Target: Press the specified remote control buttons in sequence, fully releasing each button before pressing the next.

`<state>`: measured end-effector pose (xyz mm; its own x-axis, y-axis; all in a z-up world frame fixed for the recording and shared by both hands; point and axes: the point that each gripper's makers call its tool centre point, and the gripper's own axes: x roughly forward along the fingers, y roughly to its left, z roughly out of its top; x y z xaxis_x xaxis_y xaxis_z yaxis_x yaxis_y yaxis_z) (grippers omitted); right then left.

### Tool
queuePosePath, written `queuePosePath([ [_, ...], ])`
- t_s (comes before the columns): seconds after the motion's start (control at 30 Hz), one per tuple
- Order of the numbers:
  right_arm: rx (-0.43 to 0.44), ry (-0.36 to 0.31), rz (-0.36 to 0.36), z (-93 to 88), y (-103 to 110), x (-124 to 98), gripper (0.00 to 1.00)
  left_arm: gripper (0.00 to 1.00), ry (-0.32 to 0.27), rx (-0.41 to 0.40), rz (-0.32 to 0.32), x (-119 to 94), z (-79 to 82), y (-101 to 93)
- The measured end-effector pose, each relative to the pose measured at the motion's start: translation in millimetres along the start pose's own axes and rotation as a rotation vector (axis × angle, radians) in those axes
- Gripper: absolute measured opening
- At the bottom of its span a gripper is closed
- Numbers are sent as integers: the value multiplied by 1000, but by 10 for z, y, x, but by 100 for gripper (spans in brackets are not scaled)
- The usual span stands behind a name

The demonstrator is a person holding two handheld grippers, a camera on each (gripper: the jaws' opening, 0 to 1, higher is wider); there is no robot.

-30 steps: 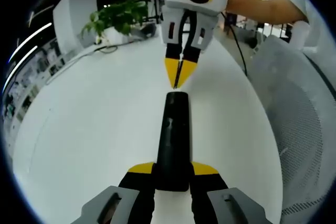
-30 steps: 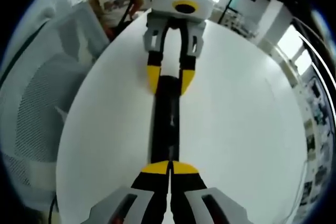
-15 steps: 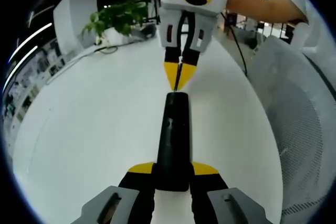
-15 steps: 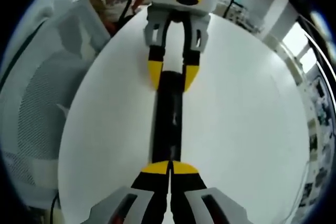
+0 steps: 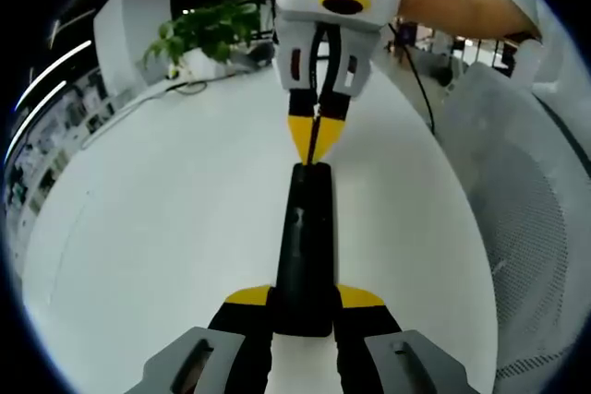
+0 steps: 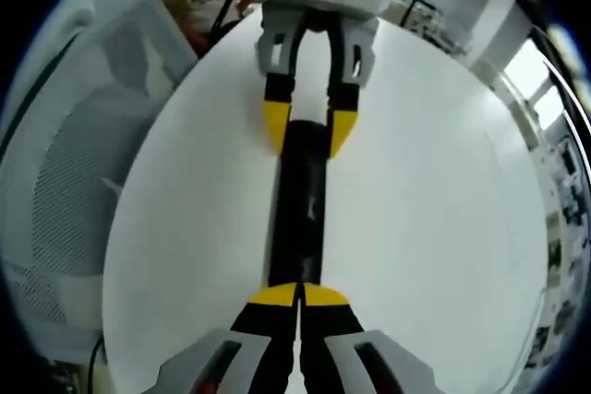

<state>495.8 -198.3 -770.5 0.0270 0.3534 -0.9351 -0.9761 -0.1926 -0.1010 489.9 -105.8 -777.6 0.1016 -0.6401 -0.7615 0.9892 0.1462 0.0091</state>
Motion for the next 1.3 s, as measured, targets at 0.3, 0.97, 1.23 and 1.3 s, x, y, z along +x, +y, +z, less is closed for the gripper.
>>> queuePosePath([
  [0.3, -3, 3, 4, 1, 0, 9, 0, 24, -5, -4, 3, 2, 3, -1],
  [0.97, -29, 70, 38, -8, -10, 28, 0, 24, -17, -1, 1, -1, -5, -3],
  [1.23, -73, 94, 28, -8, -11, 33, 0, 24, -18, 1, 1, -5, -3, -2],
  [1.3, -80, 98, 23, -9, -7, 33, 0, 24, -18, 1, 1, -6, -3, -1],
])
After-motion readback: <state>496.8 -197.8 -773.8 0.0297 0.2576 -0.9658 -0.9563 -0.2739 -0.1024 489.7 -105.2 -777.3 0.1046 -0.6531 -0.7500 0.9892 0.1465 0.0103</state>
